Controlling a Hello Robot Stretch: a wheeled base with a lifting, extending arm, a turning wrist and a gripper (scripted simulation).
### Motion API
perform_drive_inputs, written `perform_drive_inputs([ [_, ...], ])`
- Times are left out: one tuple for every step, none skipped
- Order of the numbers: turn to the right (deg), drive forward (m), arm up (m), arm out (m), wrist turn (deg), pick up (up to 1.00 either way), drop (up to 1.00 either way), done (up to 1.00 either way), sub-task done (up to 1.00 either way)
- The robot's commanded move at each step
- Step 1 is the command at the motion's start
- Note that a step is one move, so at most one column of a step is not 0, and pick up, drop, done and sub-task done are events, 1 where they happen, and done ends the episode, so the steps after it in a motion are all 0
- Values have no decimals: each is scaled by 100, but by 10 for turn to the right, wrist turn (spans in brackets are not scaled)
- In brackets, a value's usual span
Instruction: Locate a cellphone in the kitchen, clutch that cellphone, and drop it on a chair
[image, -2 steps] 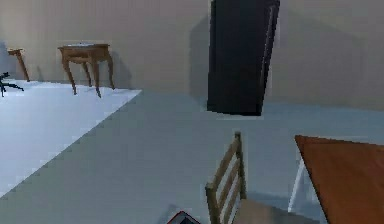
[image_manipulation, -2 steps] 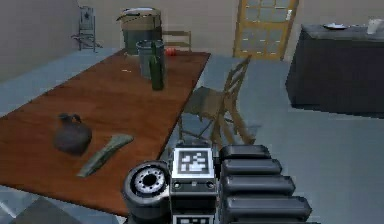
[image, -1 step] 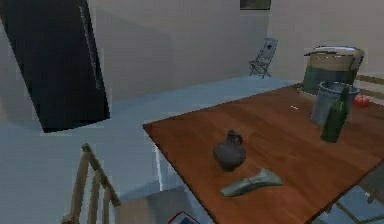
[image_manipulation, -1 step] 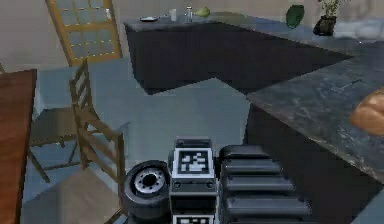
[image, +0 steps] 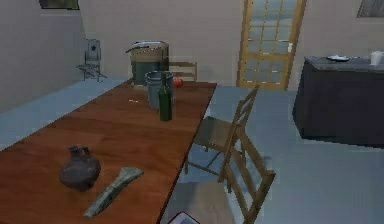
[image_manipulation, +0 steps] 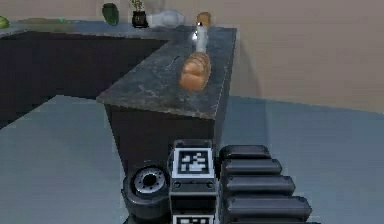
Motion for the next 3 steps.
perform_drive_inputs([
  [120, 0, 0, 0, 0, 0, 0, 0, 0],
  [0, 30, 0, 0, 0, 0, 0, 0, 0],
  [450, 0, 0, 0, 0, 0, 0, 0, 0],
])
